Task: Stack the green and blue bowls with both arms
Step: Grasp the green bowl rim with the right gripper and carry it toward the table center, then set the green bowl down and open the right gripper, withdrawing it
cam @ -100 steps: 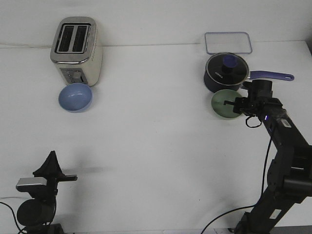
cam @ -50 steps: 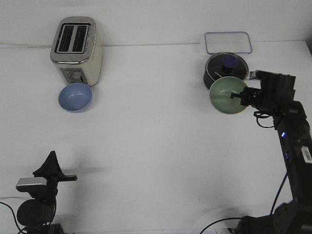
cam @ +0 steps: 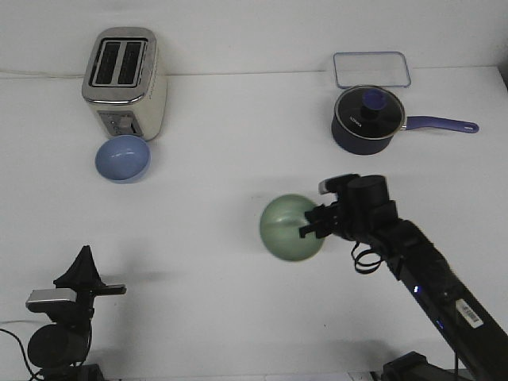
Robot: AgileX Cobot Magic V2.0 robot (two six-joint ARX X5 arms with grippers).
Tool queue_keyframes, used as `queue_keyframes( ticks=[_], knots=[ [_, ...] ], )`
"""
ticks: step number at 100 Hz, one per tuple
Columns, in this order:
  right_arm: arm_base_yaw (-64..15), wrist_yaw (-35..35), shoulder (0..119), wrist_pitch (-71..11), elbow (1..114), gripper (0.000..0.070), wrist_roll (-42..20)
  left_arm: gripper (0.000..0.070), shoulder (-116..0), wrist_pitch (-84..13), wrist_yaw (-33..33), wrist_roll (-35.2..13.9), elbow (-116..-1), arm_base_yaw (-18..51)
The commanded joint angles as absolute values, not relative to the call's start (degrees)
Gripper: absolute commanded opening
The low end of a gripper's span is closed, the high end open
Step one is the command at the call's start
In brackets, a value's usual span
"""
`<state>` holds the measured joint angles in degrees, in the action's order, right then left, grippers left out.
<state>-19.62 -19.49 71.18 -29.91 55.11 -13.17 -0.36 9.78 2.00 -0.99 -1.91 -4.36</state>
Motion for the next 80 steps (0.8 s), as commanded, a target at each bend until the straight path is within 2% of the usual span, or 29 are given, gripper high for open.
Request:
queue_keyframes(
  ticks=[1,22,55,60,71,75,80],
  knots=[
    [-22.8,-19.4,72.3,-25.8,53.4,0.0,-17.2,0.0015,-0.3,10.4,2.2,-0.8,-0.8,-4.4],
    [-30.5,-15.2,77.5,-21.1,51.0,0.0,-19.3,0.0015,-0.3,10.4,2.2,-1.1,-0.8,-4.4],
    [-33.3,-15.4,86.4,-17.4,51.0,0.0001,-19.2,0.0014,-0.3,10.0,2.2,-1.1,-0.8,-4.4],
    [-33.4,-15.4,86.7,-17.1,51.0,0.0051,-19.1,0.0014,-0.3,10.0,2.2,-1.2,-0.8,-4.4],
    [-33.5,-16.2,86.7,-16.6,51.1,0.0266,-19.1,0.0014,-0.3,10.4,2.2,-3.0,-0.8,-4.4],
    [-33.2,-16.6,86.4,-16.3,51.1,0.0293,-19.1,0.0012,-0.3,10.5,2.2,-4.9,-0.9,-4.4],
    [-32.5,-16.8,85.4,-16.5,51.1,0.0295,-18.9,0.0011,-0.3,10.6,2.2,-7.9,-1.1,-4.4]
  ],
)
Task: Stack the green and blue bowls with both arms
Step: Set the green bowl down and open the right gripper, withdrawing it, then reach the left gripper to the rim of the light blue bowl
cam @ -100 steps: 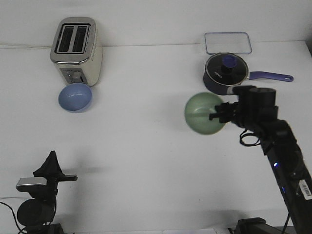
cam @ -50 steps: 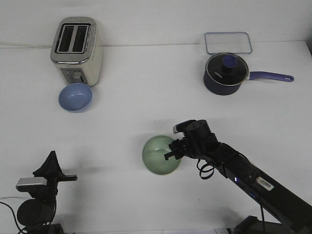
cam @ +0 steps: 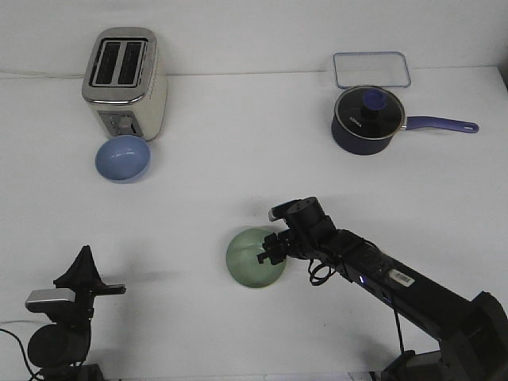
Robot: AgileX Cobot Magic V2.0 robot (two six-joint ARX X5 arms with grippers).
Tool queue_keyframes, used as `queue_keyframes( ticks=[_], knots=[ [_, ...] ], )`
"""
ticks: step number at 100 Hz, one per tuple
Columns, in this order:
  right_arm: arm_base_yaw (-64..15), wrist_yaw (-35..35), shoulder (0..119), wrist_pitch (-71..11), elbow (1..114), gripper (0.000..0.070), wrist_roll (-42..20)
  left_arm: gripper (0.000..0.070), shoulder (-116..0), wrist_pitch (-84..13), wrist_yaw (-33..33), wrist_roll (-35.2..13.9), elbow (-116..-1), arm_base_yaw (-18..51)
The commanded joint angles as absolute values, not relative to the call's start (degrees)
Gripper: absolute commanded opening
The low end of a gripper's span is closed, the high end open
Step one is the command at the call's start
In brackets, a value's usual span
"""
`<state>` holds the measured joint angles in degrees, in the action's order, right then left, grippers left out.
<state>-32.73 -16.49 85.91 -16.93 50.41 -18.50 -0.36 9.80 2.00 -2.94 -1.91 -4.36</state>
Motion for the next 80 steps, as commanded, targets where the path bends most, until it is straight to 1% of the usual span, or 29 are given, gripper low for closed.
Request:
queue_keyframes(
  ticks=[1,9,16,24,30,42,50,61,67,80],
  knots=[
    [-32.2,-17.0,85.1,-16.5,51.1,0.0295,-18.7,0.0011,-0.3,10.6,2.2,-8.6,-1.1,-4.4],
    [-30.4,-17.4,82.3,-17.2,51.4,0.0295,-17.5,0.0011,-0.3,10.5,2.2,-14.6,-1.7,-4.4],
    [-28.6,-17.3,79.1,-17.7,51.9,0.0295,-16.4,0.0012,-0.3,10.3,2.2,-18.4,-2.3,-4.4],
    [-25.0,-16.9,73.7,-18.5,52.6,0.0295,-14.4,0.0012,-0.5,9.8,2.3,-20.8,-3.7,-4.4],
    [-21.9,-16.9,69.7,-18.5,52.9,0.0295,-13.1,0.0014,-1.3,7.5,1.8,-22.1,-5.7,-4.4],
    [-15.5,-17.0,62.4,-18.5,52.9,0.0295,-11.1,0.0015,-6.2,2.2,-1.8,-25.3,-11.6,-4.4],
    [-12.3,-16.6,58.6,-19.2,52.7,0.0294,-8.2,0.0015,-12.5,1.1,-2.0,-25.4,-16.3,-4.4],
    [-10.2,-15.3,54.0,-18.9,50.4,0.0294,-5.6,0.0015,-24.7,0.8,-1.9,-25.3,-24.0,-4.4],
    [-9.9,-14.7,51.8,-18.0,47.9,0.0294,-5.3,0.0014,-32.2,0.2,-1.9,-23.9,-28.8,-4.5],
    [-9.9,-14.7,47.9,-15.6,41.6,0.0294,-5.6,0.0015,-49.9,-4.1,-1.9,-18.9,-40.8,-5.7]
  ],
)
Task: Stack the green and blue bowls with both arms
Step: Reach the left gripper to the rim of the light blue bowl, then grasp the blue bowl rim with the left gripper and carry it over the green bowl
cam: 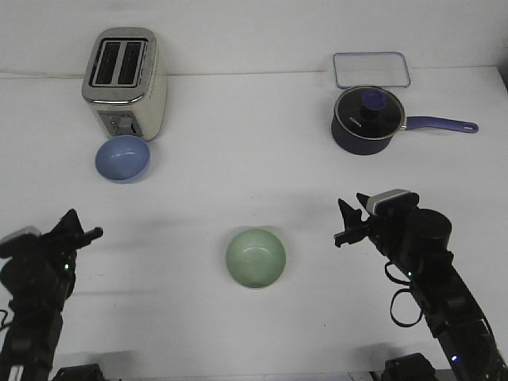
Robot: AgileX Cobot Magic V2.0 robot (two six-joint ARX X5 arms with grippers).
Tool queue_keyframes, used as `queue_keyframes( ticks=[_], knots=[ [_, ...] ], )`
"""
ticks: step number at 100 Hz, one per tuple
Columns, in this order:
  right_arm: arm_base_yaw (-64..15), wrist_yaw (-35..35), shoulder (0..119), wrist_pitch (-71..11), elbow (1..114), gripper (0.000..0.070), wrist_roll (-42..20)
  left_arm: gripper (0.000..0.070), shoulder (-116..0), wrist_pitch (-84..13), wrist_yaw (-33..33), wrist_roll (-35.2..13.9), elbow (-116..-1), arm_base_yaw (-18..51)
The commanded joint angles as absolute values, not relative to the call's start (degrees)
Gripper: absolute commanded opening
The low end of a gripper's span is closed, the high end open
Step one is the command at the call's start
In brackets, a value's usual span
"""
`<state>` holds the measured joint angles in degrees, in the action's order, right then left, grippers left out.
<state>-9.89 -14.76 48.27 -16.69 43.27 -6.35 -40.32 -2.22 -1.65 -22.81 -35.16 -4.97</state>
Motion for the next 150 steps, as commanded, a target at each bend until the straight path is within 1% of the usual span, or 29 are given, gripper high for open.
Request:
queue_keyframes(
  ticks=[1,7,9,11,16,24,29,31,36,50,75,93,96,98,101,104,107,111,112,114,115,116,118,130,137,150],
  knots=[
    [-9.9,-14.7,47.5,-15.4,40.9,0.0294,-5.7,0.0015,-51.2,-4.5,-1.9,-18.7,-41.7,-5.8],
    [-9.9,-14.8,46.3,-15.0,38.6,0.0294,-6.2,0.0022,-58.8,-6.6,-1.4,-18.4,-47.0,-6.5],
    [-9.9,-14.8,45.9,-15.0,37.7,0.0294,-6.3,0.0035,-61.2,-7.3,-0.9,-18.5,-48.8,-6.8],
    [-9.9,-14.8,45.6,-15.0,37.1,0.0294,-6.4,0.0062,-63.4,-8.0,-0.3,-18.5,-50.5,-7.0],
    [-9.9,-14.9,44.9,-15.0,35.9,0.0294,-6.4,0.0181,-68.7,-9.4,1.7,-18.5,-54.5,-7.6],
    [-9.9,-15.0,44.5,-15.0,35.0,0.0294,-6.3,0.0428,-76.2,-11.7,4.9,-18.5,-60.4,-8.6],
    [-9.9,-15.0,44.4,-15.1,34.9,0.0294,-6.0,0.0537,-80.3,-13.0,6.7,-18.4,-63.7,-9.1],
    [-9.9,-15.0,44.4,-15.1,34.9,0.0294,-5.9,0.056,-81.6,-13.5,7.3,-18.4,-64.8,-9.2],
    [-9.9,-15.0,44.4,-14.9,34.9,0.0294,-5.9,0.0585,-85.1,-14.5,8.1,-18.1,-67.7,-9.5],
    [-9.9,-15.0,44.4,-14.0,34.9,0.0294,-5.9,0.0585,-93.2,-16.8,8.0,-17.0,-74.0,-9.7],
    [-9.9,-15.0,44.5,-14.1,34.9,0.0294,-6.0,0.0585,-104.4,-14.6,8.0,-16.9,-79.0,-9.8],
    [-9.9,-15.0,44.5,-14.1,34.9,0.0294,-6.0,0.058,-110.1,-11.9,8.0,-17.0,-80.2,-9.8],
    [-9.9,-15.0,44.5,-14.1,34.9,0.0294,-6.0,0.0567,-110.7,-11.8,8.0,-17.1,-80.2,-9.8],
    [-9.9,-15.0,44.5,-14.1,34.9,0.0294,-6.0,0.0543,-111.0,-11.9,8.0,-17.1,-80.2,-9.8],
    [-9.9,-15.0,44.5,-14.1,34.9,0.0294,-6.0,0.0472,-111.5,-11.9,8.0,-17.1,-80.2,-9.8],
    [-9.9,-15.0,44.5,-14.1,34.9,0.0294,-6.0,0.0366,-111.7,-12.0,8.0,-17.1,-80.2,-9.8],
    [-9.9,-15.0,44.5,-14.1,34.9,0.0294,-6.1,0.0232,-111.8,-12.3,8.0,-17.1,-80.2,-9.8],
    [-9.9,-15.0,44.5,-14.1,34.9,0.0294,-6.2,0.0038,-111.8,-12.4,8.0,-17.0,-80.2,-9.8],
    [-9.9,-15.0,44.5,-14.1,34.9,0.0294,-6.2,0.0,-111.8,-12.4,8.0,-17.0,-80.2,-9.8],
    [-9.9,-15.0,44.5,-14.1,34.9,0.0294,-6.2,0.0002,-111.8,-12.3,8.0,-17.0,-80.2,-9.8],
    [-9.9,-15.0,44.5,-14.1,34.9,0.0294,-6.2,0.002,-111.8,-12.3,8.0,-17.0,-80.2,-9.8],
    [-9.9,-15.0,44.5,-14.1,34.9,0.0294,-6.2,0.002,-111.7,-12.3,8.0,-16.9,-80.2,-9.8],
    [-9.9,-15.0,44.5,-14.1,34.9,0.0294,-6.2,0.0009,-111.5,-12.4,8.0,-16.9,-80.2,-9.8],
    [-9.9,-15.0,44.5,-14.1,34.9,0.0294,-6.2,0.0012,-109.0,-13.3,8.1,-16.8,-80.2,-9.8],
    [-9.9,-15.0,44.5,-14.1,34.9,0.0294,-6.2,0.0012,-106.3,-13.9,8.3,-15.6,-80.2,-9.8],
    [-9.9,-15.0,44.5,-14.1,34.9,0.0294,-6.2,0.0012,-98.8,-16.4,12.2,-12.8,-80.2,-9.8]
  ],
)
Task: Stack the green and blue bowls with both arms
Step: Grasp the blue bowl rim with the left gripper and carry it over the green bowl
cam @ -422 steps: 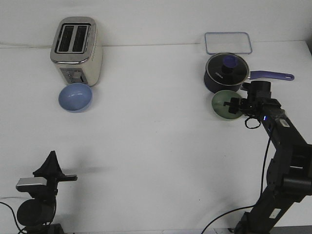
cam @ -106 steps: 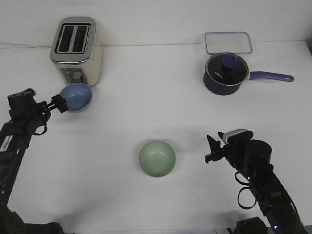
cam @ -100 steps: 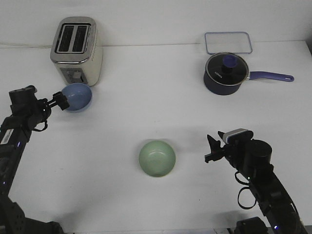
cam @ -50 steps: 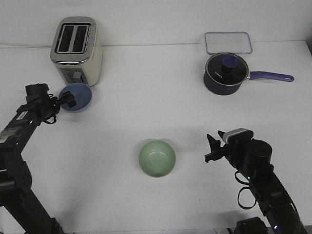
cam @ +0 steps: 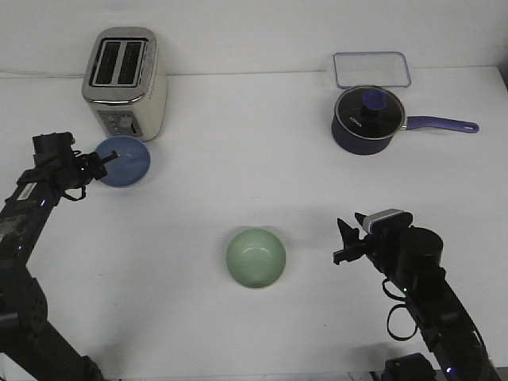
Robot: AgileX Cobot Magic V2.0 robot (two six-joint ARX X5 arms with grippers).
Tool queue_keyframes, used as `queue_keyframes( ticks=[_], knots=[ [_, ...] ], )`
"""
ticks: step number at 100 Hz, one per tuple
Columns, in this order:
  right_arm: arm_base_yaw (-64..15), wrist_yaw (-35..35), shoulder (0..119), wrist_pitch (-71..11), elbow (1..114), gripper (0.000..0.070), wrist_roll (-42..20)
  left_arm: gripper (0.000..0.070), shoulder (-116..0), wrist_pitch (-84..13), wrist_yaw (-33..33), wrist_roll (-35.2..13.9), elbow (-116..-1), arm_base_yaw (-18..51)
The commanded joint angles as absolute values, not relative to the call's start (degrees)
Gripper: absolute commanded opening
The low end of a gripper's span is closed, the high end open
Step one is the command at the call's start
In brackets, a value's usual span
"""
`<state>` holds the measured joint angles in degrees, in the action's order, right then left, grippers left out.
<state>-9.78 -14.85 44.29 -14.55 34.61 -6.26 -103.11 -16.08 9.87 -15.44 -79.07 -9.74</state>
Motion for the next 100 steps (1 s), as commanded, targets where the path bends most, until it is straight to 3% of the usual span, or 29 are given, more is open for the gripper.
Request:
queue_keyframes(
  ticks=[1,13,29,45,75,100],
  knots=[
    [-9.9,-15.0,44.5,-14.1,34.9,0.0294,-6.2,0.0012,-98.2,-16.5,12.6,-12.7,-80.2,-9.8],
    [-9.9,-15.0,44.5,-14.1,34.9,0.0294,-6.2,0.0012,-90.5,-20.1,15.8,-10.6,-80.2,-9.8],
    [-9.9,-15.0,44.5,-14.1,34.9,0.0294,-6.2,0.0012,-82.9,-28.2,24.7,-7.0,-80.2,-8.0],
    [-9.9,-15.0,44.5,-14.1,34.9,0.0294,-6.2,0.0012,-79.7,-36.2,25.6,-3.5,-79.0,0.3],
    [-9.9,-15.7,44.5,-14.1,34.9,0.0294,-6.2,0.0012,-79.6,-25.9,25.3,-5.6,-68.0,25.7],
    [-9.9,-15.7,44.5,-14.1,34.9,0.0294,-6.2,0.0012,-83.8,-24.2,19.6,-4.0,-67.5,35.3]
  ],
)
